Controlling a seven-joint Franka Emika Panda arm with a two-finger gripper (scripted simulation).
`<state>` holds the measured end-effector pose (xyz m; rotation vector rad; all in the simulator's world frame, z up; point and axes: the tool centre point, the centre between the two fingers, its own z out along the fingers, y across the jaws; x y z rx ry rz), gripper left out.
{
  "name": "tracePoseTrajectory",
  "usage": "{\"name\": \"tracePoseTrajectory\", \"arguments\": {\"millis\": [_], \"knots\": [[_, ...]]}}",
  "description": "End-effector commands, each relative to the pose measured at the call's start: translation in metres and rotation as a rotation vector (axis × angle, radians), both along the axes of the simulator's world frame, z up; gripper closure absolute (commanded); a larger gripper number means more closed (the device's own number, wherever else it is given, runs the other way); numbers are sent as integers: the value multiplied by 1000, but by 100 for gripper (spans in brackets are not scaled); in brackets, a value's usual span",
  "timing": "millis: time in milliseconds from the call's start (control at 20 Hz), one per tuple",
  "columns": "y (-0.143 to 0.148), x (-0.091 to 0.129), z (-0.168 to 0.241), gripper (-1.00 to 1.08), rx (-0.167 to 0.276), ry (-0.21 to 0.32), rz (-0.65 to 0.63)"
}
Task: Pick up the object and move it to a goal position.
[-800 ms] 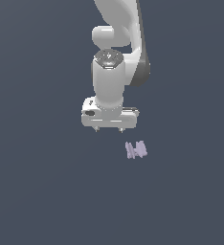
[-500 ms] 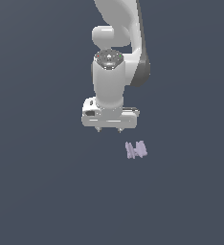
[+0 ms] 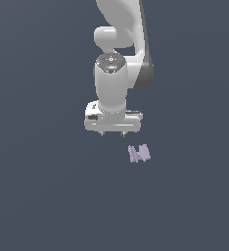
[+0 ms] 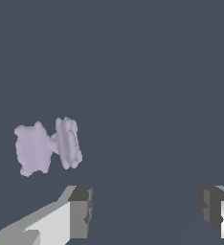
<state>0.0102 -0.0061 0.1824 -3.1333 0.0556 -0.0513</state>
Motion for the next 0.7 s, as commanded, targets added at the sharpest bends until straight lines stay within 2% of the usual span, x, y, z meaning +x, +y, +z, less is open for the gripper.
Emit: {"name": "tracePoseTrajectory", "arguments": {"millis": [0,350,650], "knots": [[2,0,-4,-60,15,2,5],[13,0,-28,-60,106,8,29],[28,0,-56,-60,238,1,51]]}}
